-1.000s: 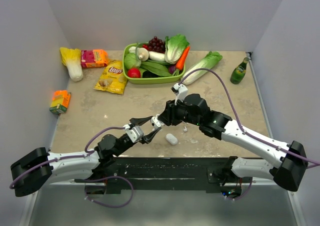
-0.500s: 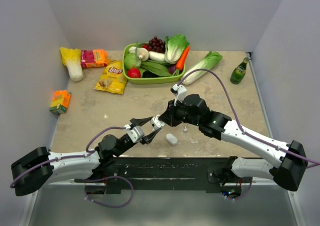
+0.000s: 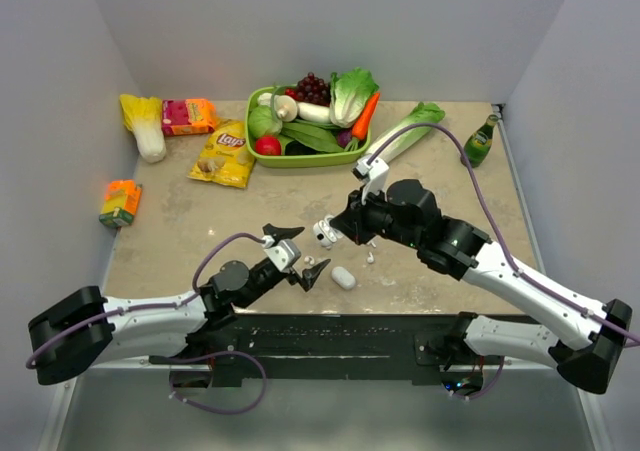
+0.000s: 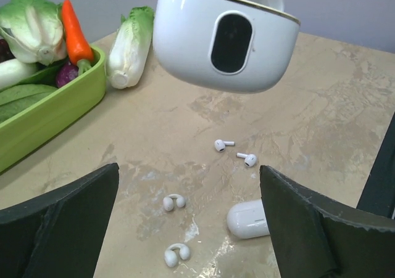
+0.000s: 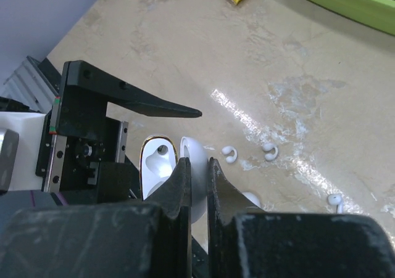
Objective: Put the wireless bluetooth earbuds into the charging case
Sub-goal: Pass from the left arm to the right, then pass from the right arm to the left
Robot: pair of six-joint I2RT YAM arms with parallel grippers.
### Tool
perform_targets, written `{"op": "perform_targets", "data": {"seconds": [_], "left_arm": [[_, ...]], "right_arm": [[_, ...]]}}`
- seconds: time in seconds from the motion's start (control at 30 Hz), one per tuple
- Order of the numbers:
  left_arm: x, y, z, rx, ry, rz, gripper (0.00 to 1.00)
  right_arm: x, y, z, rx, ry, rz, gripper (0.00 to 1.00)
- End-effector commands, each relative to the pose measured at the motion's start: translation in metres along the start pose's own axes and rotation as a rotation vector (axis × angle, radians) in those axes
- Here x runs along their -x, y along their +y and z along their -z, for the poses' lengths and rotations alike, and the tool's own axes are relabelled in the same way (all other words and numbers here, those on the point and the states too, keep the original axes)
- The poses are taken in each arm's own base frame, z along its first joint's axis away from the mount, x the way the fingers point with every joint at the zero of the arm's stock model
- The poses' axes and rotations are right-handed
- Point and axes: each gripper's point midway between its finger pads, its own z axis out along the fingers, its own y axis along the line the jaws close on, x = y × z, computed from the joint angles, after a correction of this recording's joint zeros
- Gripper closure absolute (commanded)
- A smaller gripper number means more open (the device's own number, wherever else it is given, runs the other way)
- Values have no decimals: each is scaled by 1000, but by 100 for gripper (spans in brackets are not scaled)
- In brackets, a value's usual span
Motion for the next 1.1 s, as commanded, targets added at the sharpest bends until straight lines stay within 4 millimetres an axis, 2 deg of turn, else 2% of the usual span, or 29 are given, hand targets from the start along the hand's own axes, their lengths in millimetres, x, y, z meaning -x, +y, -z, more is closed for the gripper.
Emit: {"op": "perform_targets", "data": {"seconds": [0.0,0.07,0.1,0.13,0.17,0.2,0.23,0.27,0.3,0.33,0.43,0.47,0.5,0.53,0.57,0.6,0.67,0.73,0.77,1.0,1.07], "left_arm": [[23,2,-9,23,-39,59,0],[31,-4,-7,-7,-53,106,0],[31,-8,-7,-26,-34,136,0],[34,-16,-6,-80,-34,154,0],[42,-21,-3,-117,-45,175,0],[38,-25,0,-143,-16,224,0],[40,-37,6,-236,-14,250,0],[47,-40,12,-277,-34,276,0],[47,-45,18,-318,-42,330,0],[49,-48,25,-379,-54,346,0],[73,-58,35,-493,-136,370,0],[72,-61,32,-514,-120,377,0],[82,-64,29,-539,-136,362,0],[84,-69,28,-581,-127,352,2],[79,-71,23,-591,-98,354,3],[87,-73,19,-612,-115,338,5],[81,-80,13,-658,-80,340,10],[88,-84,7,-698,-80,333,16],[82,-85,2,-701,-60,339,17],[83,-85,0,-708,-70,343,24],[84,-85,0,-707,-71,335,30]], "right_arm": [[22,-2,14,-22,-41,94,100],[22,-9,18,-62,-63,136,100],[30,-8,30,-56,-109,188,100],[39,-4,35,-40,-163,213,100],[38,-4,40,-34,-186,235,100],[46,-2,48,-24,-219,266,100],[45,0,56,-11,-210,293,100],[43,3,59,9,-189,322,100],[51,10,65,41,-187,377,100],[40,9,62,43,-131,396,100],[30,25,60,116,-93,431,100],[24,25,55,115,-67,435,100],[20,23,53,103,-53,440,100],[14,25,52,107,-33,446,100],[9,24,48,105,-14,448,100],[6,26,48,110,-9,446,100],[3,24,47,96,-1,441,100],[1,25,49,101,1,439,100],[0,25,48,101,6,437,100],[-11,25,46,111,22,432,100],[-11,25,46,109,20,429,100]]}}
